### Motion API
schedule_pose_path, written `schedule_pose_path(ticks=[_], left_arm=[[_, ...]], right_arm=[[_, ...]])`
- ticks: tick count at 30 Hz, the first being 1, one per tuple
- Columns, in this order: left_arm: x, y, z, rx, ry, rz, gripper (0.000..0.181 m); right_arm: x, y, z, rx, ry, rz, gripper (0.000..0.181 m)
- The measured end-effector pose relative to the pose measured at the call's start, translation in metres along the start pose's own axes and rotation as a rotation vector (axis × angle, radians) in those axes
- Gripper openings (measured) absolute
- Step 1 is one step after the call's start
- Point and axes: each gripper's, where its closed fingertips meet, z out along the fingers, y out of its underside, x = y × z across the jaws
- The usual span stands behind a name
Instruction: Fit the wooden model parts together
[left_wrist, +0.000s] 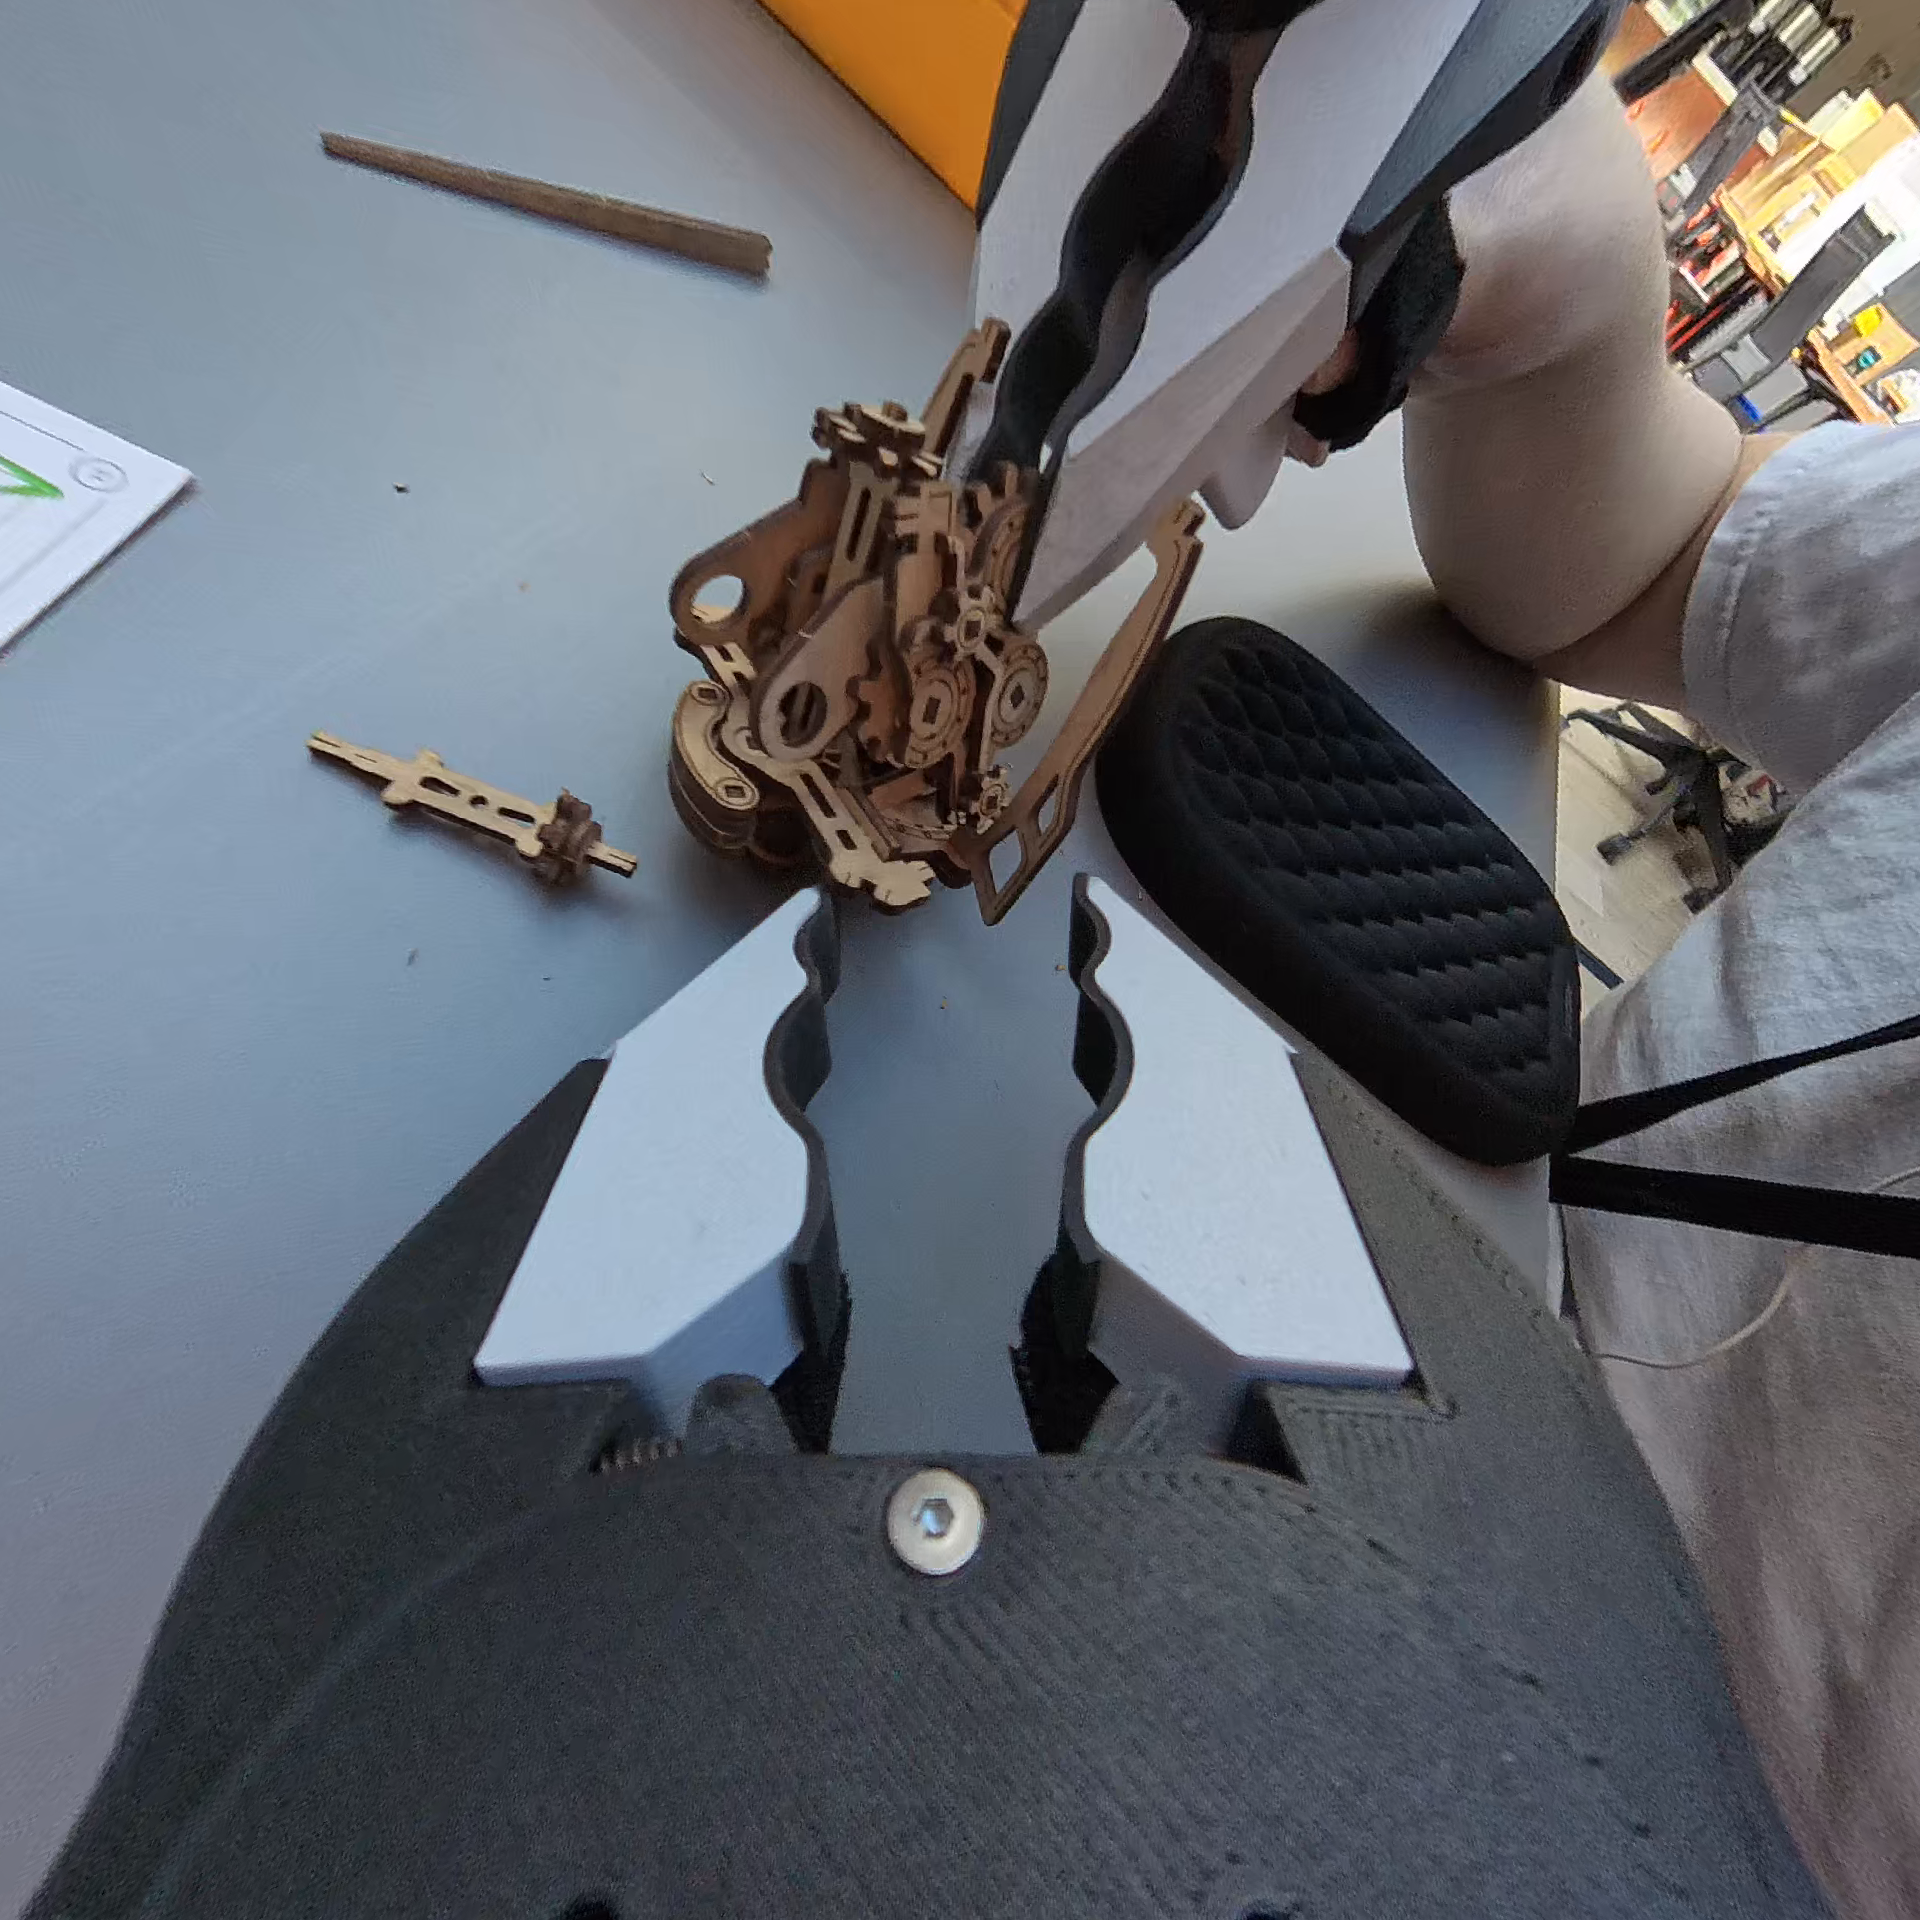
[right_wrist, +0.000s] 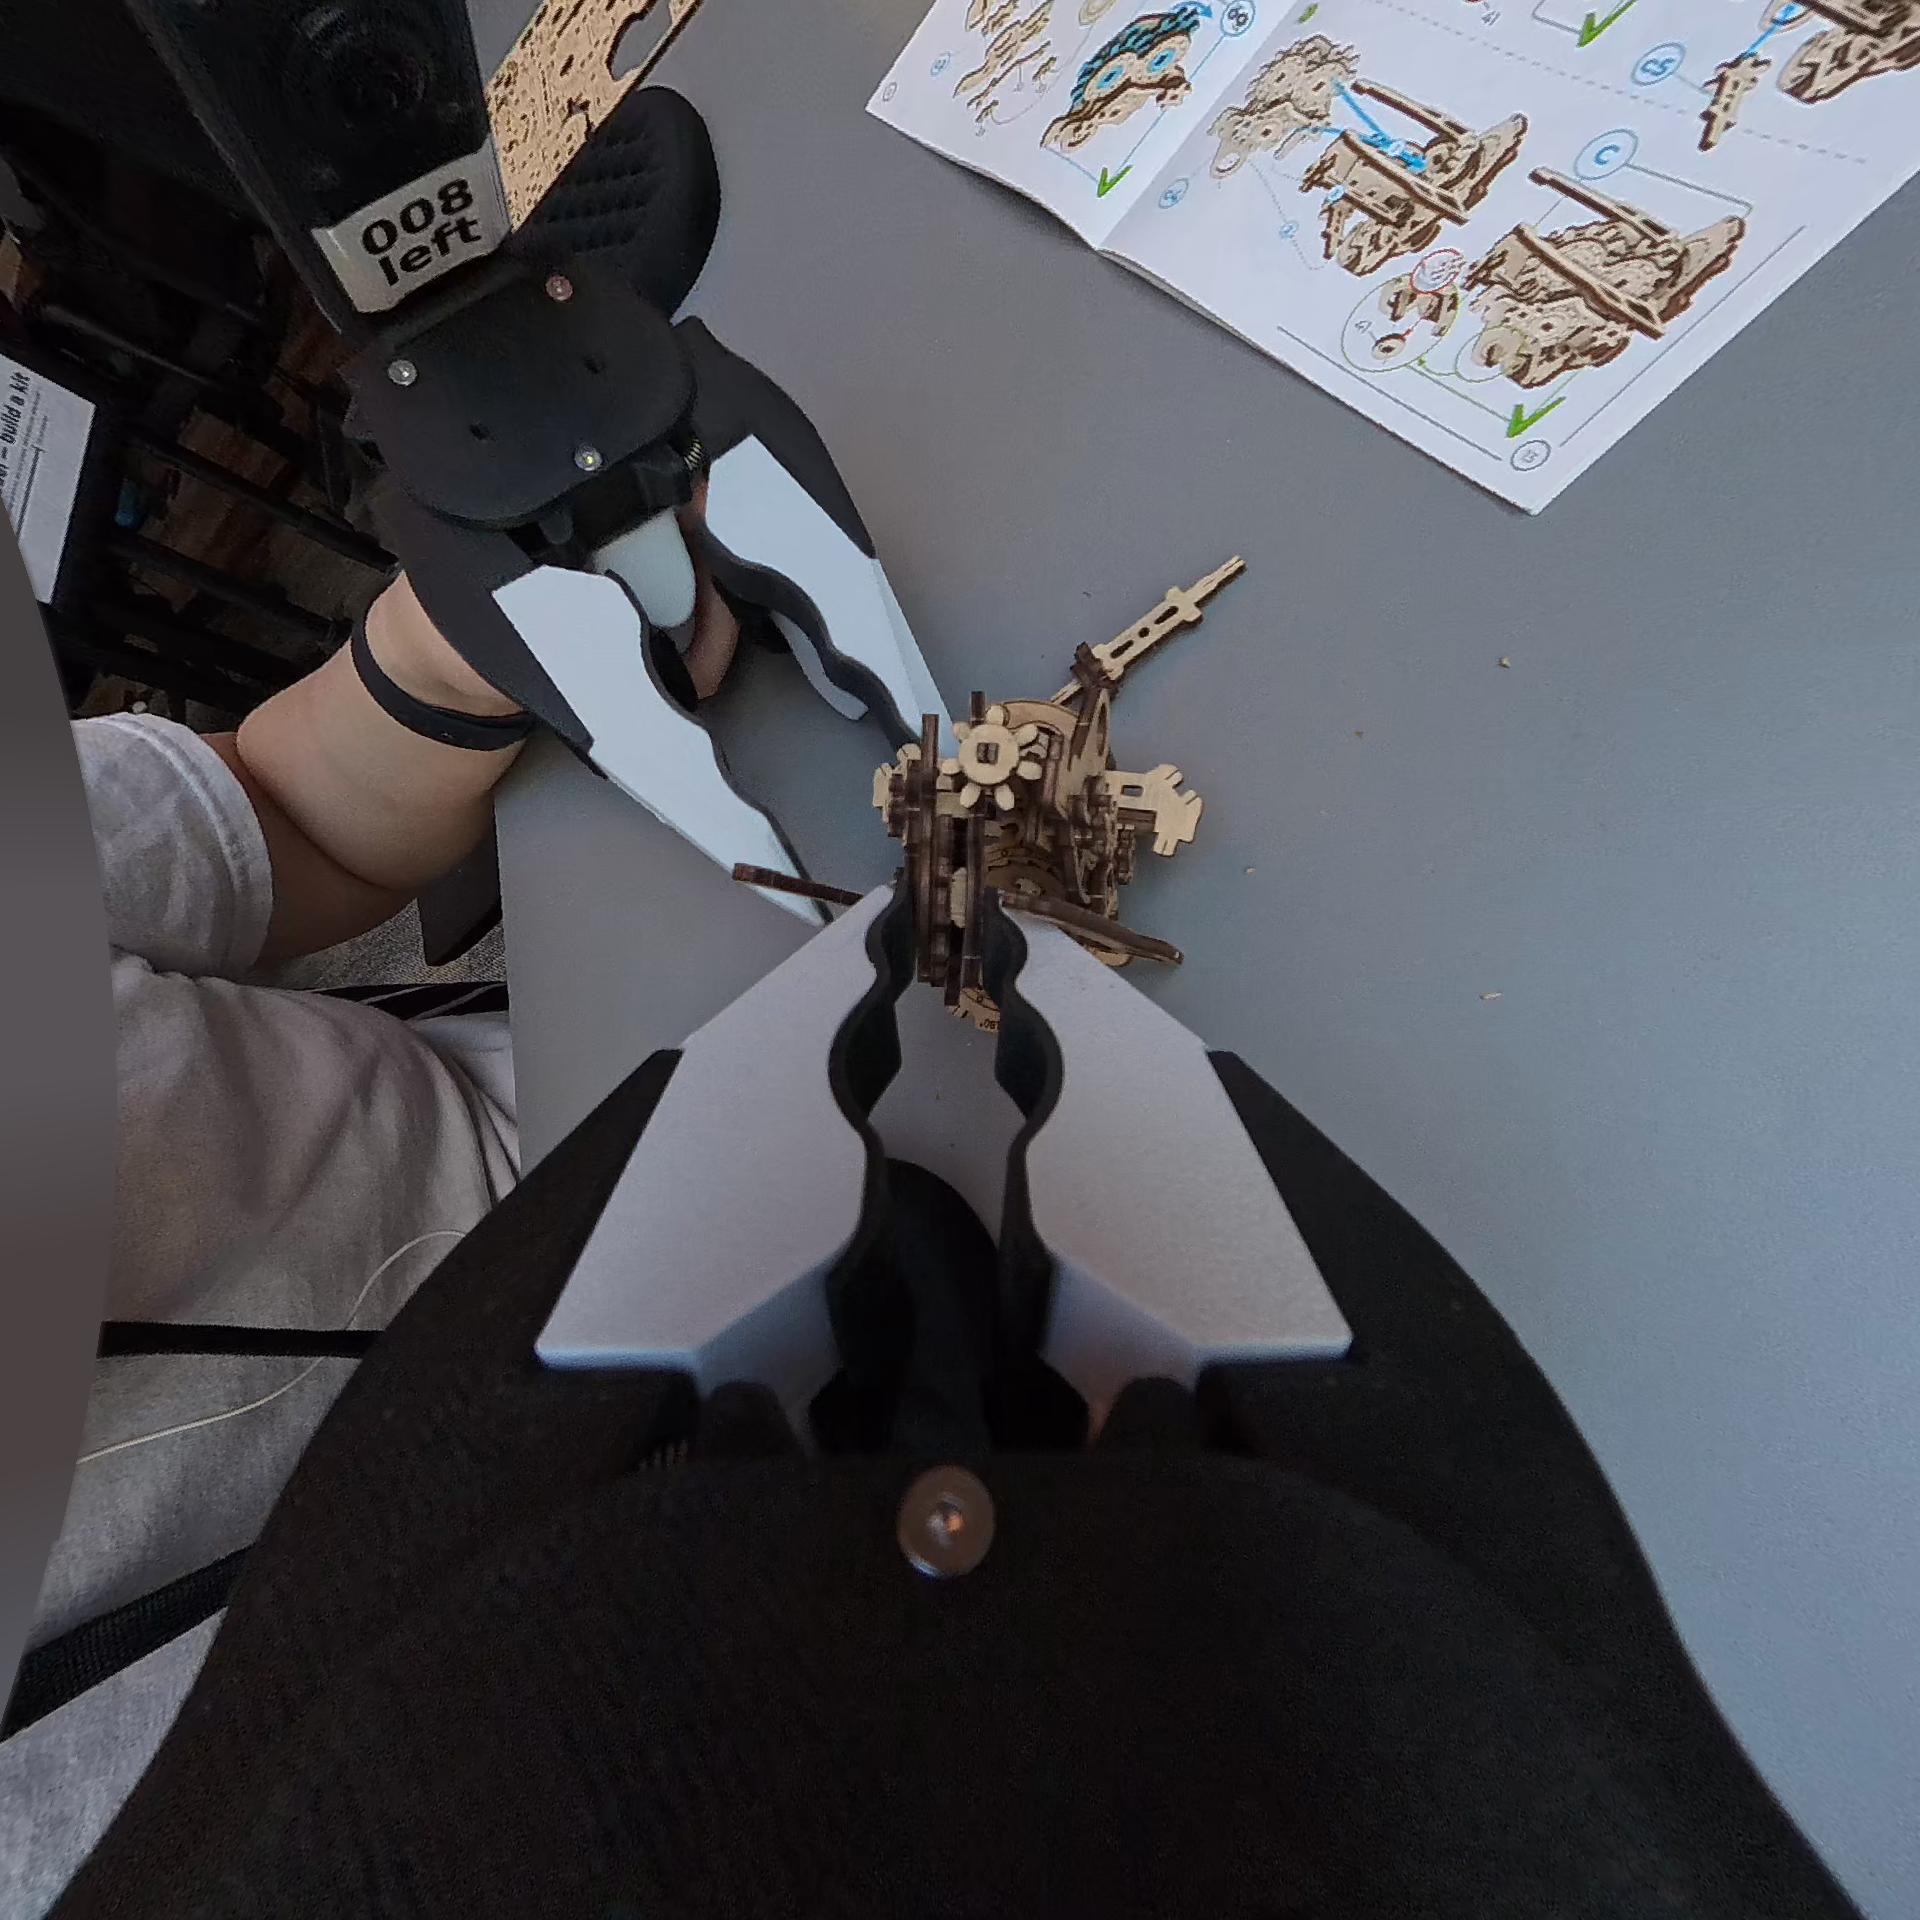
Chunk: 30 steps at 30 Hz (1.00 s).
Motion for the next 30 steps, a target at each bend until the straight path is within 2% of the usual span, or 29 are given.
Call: schedule_pose_path(ticks=[5, 9, 18, 26, 30], left_arm=[[-0.001, 0.006, 0.005, -0.044, -0.016, 0.017, 0.037], [0.000, 0.002, 0.000, -0.012, 0.031, -0.035, 0.031], [-0.003, 0.002, 0.000, -0.020, 0.014, -0.041, 0.030], [-0.005, 0.007, 0.004, -0.053, -0.058, 0.012, 0.032], [-0.004, 0.000, -0.011, 0.037, -0.129, -0.007, 0.039]], right_arm=[[-0.001, 0.000, 0.001, -0.001, 0.016, -0.010, 0.011], [-0.002, 0.001, 0.001, -0.001, 0.028, -0.021, 0.011], [-0.001, -0.001, 0.003, 0.001, 0.048, -0.027, 0.011], [-0.001, -0.003, 0.006, 0.003, 0.067, -0.005, 0.011], [-0.002, -0.003, 0.006, 0.005, 0.067, -0.008, 0.011]])
